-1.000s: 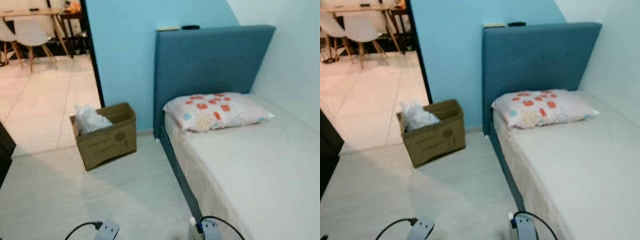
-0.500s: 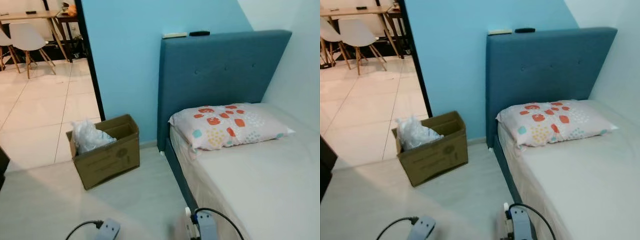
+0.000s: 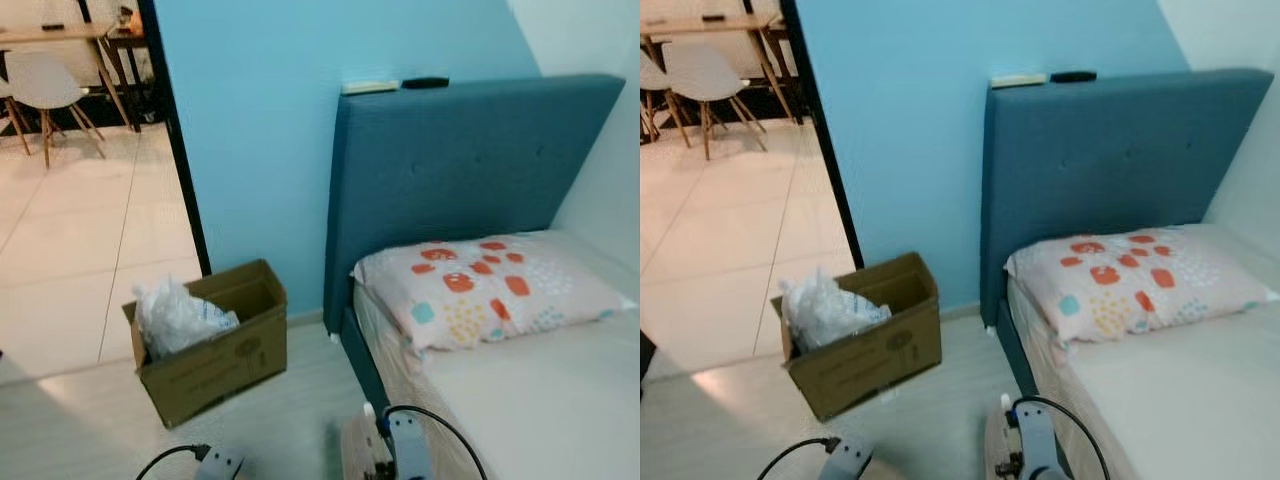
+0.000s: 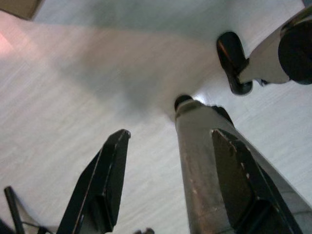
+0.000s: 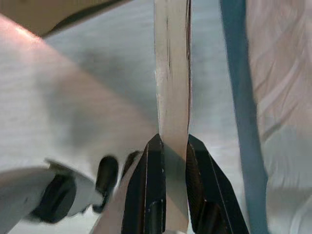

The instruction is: Clean up the room

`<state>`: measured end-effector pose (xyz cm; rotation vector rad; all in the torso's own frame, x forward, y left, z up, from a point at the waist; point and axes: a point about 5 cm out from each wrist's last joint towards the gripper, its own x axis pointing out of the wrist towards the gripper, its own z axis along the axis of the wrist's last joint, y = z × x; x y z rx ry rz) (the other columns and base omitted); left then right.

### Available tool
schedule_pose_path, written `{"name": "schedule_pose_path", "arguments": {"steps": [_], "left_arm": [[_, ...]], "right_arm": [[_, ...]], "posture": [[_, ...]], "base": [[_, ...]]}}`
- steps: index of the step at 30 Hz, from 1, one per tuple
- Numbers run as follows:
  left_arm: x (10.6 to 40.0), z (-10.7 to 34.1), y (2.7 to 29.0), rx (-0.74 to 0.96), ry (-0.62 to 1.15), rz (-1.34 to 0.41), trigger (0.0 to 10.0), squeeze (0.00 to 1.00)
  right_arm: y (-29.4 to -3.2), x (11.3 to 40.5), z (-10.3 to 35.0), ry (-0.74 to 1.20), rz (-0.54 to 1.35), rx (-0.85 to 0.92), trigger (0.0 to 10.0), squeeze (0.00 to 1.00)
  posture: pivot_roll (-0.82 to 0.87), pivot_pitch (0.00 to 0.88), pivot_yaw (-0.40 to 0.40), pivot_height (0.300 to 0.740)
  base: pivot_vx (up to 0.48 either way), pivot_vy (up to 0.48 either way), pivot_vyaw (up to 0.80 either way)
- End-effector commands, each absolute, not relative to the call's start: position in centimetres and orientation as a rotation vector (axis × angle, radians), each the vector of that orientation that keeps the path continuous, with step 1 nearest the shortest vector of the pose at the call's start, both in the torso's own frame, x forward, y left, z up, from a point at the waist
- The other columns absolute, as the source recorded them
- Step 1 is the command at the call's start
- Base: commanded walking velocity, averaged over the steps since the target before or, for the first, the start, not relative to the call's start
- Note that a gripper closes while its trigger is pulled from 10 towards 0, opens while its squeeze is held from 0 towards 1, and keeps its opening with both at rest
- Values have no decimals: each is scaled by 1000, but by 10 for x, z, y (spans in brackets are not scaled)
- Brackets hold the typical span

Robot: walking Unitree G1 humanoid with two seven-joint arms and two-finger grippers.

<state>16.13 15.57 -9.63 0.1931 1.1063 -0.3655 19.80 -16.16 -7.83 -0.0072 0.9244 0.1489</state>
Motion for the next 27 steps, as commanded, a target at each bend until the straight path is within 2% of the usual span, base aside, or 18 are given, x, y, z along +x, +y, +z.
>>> {"name": "schedule_pose_path", "arguments": {"steps": [1, 10, 15, 27], "left_arm": [[163, -96, 156, 191, 1097, -358, 10000, 0], [164, -95, 160, 191, 1092, -333, 10000, 0], [168, -93, 161, 179, 1088, -324, 10000, 0], [169, -93, 156, 166, 1082, -332, 10000, 0]], "right_arm": [[-158, 210, -71, 867, 158, -5, 10000, 0], [-151, 226, -61, 793, 221, -64, 10000, 0], [-151, 244, -47, 704, 275, -165, 10000, 0], [-155, 254, -39, 660, 367, -341, 10000, 0]], "posture": [[12, 0, -20, 727], [14, 0, -17, 727], [11, 0, -18, 727], [11, 0, -28, 727]], "base": [[480, 0, 0], [0, 0, 0], [0, -407, 0], [0, -432, 65]]}}
